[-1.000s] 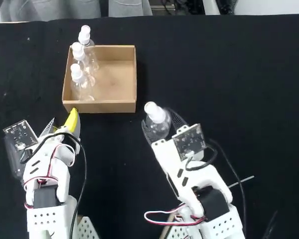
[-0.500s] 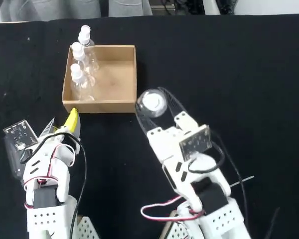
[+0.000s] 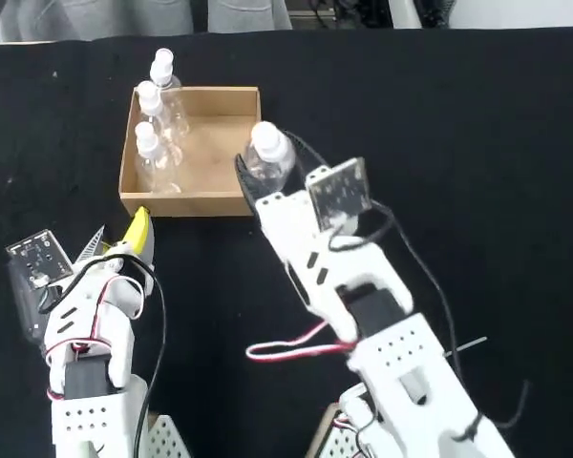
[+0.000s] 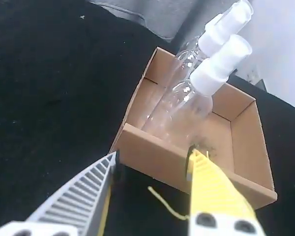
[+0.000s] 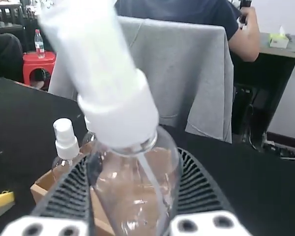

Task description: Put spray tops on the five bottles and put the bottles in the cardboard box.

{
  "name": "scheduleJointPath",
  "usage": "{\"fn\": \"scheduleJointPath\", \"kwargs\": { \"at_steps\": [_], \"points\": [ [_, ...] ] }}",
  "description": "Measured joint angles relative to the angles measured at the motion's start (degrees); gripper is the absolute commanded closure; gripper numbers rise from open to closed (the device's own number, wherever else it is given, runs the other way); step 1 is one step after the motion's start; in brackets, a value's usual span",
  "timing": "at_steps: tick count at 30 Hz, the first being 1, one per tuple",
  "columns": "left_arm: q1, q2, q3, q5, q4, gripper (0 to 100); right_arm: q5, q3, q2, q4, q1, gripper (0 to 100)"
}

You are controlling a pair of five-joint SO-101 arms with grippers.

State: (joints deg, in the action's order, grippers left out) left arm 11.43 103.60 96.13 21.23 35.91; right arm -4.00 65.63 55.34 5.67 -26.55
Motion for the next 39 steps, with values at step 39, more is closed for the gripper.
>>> {"fn": "scheduleJointPath", "kwargs": {
  "at_steps": [39],
  "points": [
    [0.0, 0.0, 0.0, 0.0, 0.0, 78, 0.1, -26.3, -48.5, -14.4, 0.0, 96.2]
  ]
}}
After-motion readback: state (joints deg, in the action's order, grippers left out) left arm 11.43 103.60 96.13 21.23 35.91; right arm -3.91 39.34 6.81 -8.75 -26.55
